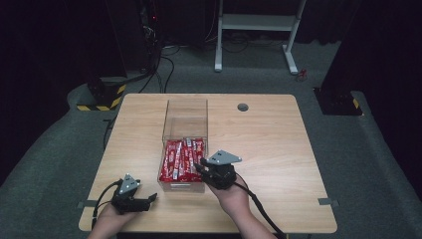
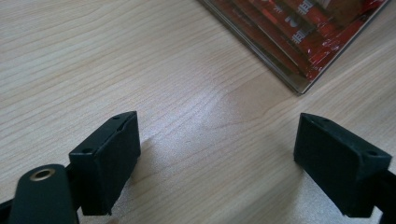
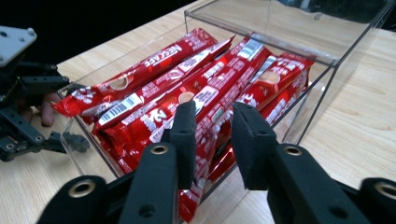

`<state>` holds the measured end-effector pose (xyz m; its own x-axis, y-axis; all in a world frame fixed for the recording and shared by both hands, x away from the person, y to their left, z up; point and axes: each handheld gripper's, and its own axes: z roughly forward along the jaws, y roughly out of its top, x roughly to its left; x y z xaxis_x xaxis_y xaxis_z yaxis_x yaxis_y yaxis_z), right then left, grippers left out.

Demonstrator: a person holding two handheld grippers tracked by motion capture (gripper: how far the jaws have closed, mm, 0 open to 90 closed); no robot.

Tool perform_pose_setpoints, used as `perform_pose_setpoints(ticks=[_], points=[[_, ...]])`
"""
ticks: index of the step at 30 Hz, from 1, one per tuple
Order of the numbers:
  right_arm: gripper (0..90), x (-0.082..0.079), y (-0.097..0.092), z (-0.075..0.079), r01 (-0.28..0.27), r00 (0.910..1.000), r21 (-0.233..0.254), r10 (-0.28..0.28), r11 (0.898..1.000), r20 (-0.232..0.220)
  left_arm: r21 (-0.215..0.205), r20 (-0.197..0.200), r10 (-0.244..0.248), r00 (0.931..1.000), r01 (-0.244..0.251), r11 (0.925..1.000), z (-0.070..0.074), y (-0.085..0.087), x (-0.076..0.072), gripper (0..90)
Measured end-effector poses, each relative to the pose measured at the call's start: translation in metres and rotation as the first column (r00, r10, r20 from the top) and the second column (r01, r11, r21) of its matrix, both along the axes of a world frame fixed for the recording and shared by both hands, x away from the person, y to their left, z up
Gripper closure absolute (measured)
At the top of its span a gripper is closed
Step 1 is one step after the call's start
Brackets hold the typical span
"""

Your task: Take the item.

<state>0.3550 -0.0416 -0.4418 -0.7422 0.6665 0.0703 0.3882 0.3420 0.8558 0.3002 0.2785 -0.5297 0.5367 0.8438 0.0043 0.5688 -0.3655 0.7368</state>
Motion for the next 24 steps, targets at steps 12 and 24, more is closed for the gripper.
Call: perform_pose_setpoints(ticks=[12,24], points=[[85.2,-0.0007,0.0008,-0.0041,0.007,0.9996,0.004,-0.007,1.0,-0.026,0.0,0.0,-0.001,1.0,0.001,1.0,0.0,0.0,0.0,15.1],[89.7,-0.0076,-0.0057,-0.0032,0.0,0.9998,0.023,0.0,1.0,-0.018,0.0,0.0,-0.002,1.0,0.002,1.0,0.0,-0.0001,-0.0001,15.1]])
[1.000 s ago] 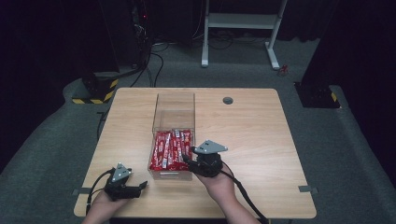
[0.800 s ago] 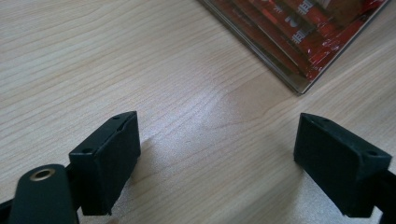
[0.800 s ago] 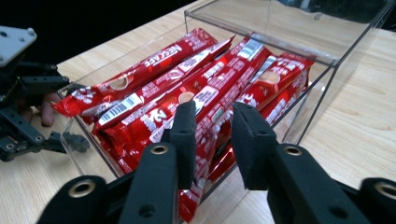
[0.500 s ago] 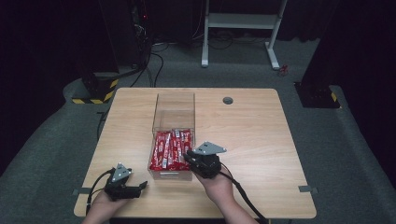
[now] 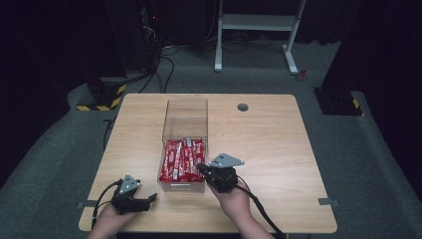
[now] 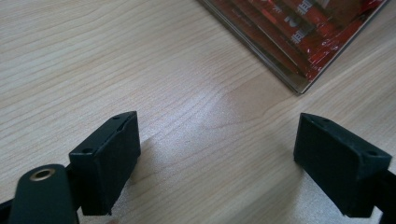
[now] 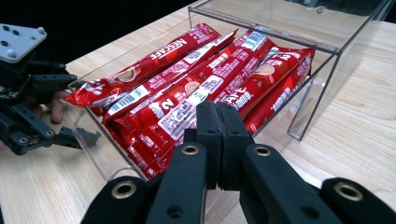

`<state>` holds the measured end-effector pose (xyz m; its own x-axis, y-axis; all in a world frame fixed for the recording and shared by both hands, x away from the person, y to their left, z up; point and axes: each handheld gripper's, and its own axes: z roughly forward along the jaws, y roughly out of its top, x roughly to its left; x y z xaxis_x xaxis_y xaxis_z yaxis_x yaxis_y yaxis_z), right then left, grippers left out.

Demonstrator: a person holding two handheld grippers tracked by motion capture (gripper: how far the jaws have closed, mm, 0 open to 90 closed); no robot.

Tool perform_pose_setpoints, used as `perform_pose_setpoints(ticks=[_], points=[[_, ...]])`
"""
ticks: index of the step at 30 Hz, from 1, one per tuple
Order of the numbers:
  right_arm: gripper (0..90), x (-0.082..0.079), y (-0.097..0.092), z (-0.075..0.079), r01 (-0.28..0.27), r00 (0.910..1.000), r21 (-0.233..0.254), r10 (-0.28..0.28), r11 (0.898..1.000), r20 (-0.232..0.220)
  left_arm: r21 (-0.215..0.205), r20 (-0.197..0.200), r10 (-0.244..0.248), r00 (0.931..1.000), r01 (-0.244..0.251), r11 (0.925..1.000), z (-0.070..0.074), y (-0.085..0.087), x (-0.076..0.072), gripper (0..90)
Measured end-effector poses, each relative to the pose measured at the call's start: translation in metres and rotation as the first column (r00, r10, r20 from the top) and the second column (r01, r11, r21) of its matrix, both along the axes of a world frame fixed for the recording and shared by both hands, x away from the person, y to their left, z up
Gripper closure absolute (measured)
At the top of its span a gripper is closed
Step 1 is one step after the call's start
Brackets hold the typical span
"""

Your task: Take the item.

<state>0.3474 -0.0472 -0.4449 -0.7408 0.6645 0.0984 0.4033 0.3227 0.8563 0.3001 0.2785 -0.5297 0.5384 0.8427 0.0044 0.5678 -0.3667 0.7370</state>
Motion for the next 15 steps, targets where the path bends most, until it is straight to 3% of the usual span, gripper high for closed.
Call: perform_pose_setpoints(ticks=[15], points=[[89.8,-0.0104,-0.0104,-0.0013,-0.012,0.9991,0.059,0.01,0.998,0.042,0.001,-0.001,-0.002,1.0,0.002,1.0,0.0001,0.0001,-0.0001,15.1]])
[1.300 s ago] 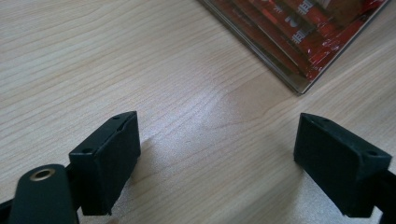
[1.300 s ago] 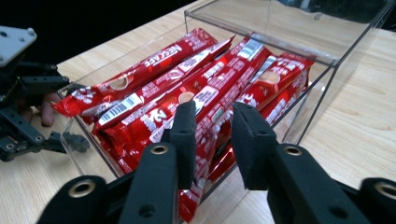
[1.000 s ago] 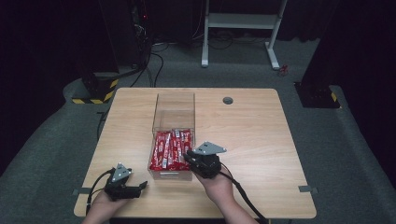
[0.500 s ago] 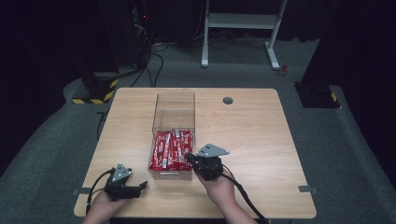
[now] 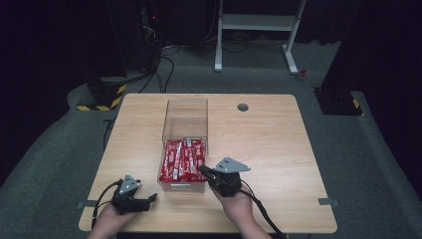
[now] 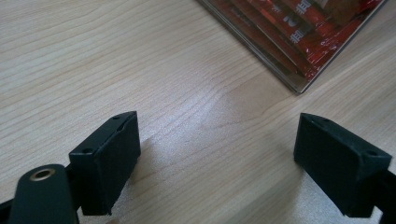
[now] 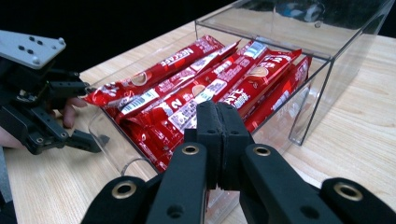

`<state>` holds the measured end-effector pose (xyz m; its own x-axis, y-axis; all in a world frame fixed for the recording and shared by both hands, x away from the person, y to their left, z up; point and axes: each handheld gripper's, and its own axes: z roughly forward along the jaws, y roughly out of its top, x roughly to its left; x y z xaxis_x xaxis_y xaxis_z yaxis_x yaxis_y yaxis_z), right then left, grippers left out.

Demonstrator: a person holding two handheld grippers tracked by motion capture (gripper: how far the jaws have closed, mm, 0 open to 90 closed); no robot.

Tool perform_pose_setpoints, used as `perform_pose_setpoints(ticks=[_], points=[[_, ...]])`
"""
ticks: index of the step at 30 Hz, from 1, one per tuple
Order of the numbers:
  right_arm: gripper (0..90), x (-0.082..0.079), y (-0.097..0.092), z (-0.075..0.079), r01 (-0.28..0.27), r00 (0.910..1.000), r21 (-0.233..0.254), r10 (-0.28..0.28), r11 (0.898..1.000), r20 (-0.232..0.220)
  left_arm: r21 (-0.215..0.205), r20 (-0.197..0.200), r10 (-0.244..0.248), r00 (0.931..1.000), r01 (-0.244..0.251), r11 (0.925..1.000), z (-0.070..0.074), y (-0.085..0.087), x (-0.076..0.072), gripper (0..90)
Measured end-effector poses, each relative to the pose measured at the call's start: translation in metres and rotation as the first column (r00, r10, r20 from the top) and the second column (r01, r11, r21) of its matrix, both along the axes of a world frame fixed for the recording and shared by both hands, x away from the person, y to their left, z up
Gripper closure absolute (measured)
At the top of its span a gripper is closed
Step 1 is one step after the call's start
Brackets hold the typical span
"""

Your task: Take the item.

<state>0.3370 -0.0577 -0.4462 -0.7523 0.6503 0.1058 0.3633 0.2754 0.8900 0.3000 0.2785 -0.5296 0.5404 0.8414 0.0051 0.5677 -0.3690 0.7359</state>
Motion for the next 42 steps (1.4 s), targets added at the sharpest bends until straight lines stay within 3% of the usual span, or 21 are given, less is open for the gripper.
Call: perform_pose_setpoints(ticks=[18,42], points=[[90.0,0.0,-0.011,0.009,0.004,0.9997,0.042,-0.005,0.999,0.024,-0.002,0.001,0.002,1.0,-0.002,1.0,0.0,0.0,0.0,15.1],[90.0,-0.004,-0.021,0.017,-0.002,0.9986,0.064,-0.001,0.998,0.052,-0.002,0.001,0.002,1.0,-0.002,1.0,0.0,0.0,0.0,15.2]])
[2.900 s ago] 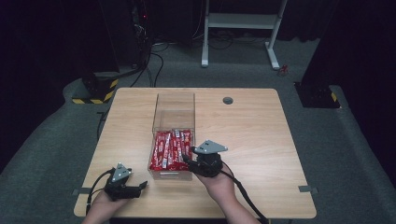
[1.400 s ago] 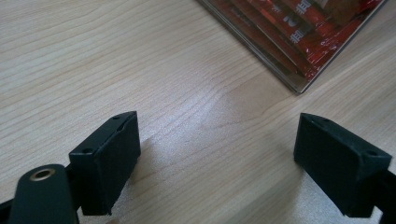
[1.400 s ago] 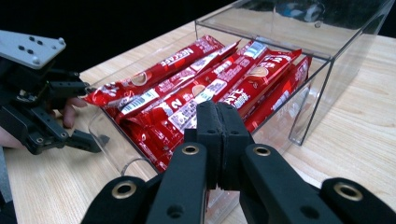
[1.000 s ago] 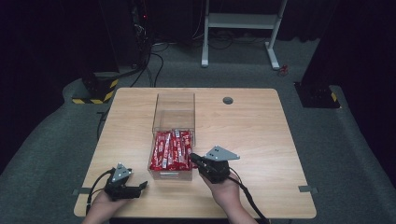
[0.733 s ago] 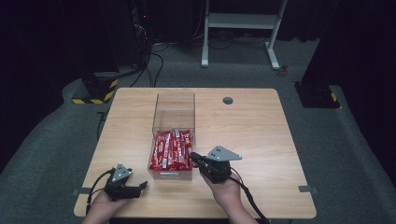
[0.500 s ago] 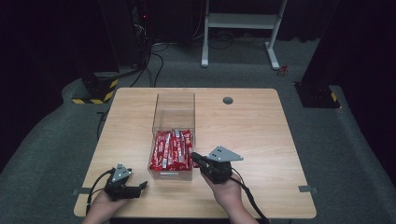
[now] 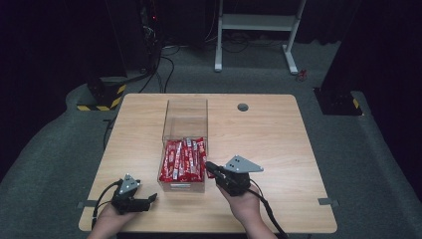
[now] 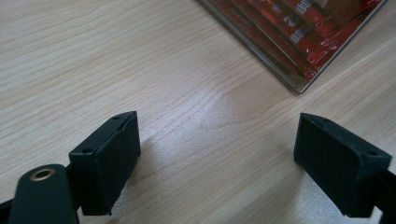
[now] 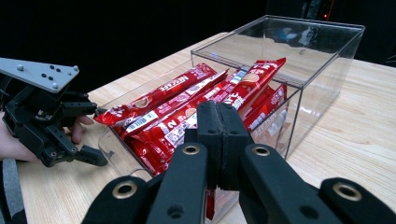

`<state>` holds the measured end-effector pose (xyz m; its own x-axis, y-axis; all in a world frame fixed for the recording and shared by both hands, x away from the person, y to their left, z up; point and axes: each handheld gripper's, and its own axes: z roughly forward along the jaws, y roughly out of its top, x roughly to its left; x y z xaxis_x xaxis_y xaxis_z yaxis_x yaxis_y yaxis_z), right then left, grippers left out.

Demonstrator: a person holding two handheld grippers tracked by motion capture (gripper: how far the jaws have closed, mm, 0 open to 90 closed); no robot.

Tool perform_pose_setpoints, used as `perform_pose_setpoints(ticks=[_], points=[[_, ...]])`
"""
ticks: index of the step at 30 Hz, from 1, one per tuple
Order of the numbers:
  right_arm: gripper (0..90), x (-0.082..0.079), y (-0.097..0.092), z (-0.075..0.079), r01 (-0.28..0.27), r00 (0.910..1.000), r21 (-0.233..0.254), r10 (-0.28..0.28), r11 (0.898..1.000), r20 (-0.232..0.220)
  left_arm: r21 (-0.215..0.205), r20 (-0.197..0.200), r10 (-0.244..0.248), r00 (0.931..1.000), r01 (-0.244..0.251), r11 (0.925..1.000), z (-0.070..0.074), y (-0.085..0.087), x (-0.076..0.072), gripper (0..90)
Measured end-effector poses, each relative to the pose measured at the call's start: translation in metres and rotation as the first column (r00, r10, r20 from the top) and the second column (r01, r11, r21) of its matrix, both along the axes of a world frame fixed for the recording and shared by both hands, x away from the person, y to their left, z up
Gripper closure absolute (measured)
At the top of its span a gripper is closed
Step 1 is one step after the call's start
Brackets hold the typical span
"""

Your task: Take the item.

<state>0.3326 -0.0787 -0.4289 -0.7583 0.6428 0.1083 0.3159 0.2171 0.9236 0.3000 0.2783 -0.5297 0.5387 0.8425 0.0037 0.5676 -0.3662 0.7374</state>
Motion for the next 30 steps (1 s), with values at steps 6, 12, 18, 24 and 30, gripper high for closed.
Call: perform_pose_setpoints(ticks=[6,12,18,24,30], points=[[90.0,0.0,-0.004,0.001,0.002,1.0,-0.001,-0.002,1.0,0.009,0.0,0.0,0.0,1.0,0.0,1.0,0.0,0.0,0.0,15.2],[89.9,-0.001,-0.007,0.002,0.002,0.9999,0.001,-0.002,1.0,0.013,0.0,0.0,0.0,1.0,0.0,1.0,0.0,0.0,0.0,15.2],[89.9,0.0,-0.01,0.003,0.01,0.9998,0.001,-0.01,1.0,0.014,0.0,0.0,0.0,1.0,0.0,1.0,0.0,0.0,0.0,15.1],[90.0,0.001,-0.015,0.004,0.019,0.9996,0.004,-0.019,1.0,0.018,0.0,0.0,0.0,1.0,0.0,1.0,0.0,0.0,0.0,15.1],[90.0,0.003,-0.018,0.004,0.034,0.9992,-0.003,-0.034,0.999,0.023,-0.001,0.0,0.0,1.0,0.0,1.0,0.0,0.0,0.0,15.1]])
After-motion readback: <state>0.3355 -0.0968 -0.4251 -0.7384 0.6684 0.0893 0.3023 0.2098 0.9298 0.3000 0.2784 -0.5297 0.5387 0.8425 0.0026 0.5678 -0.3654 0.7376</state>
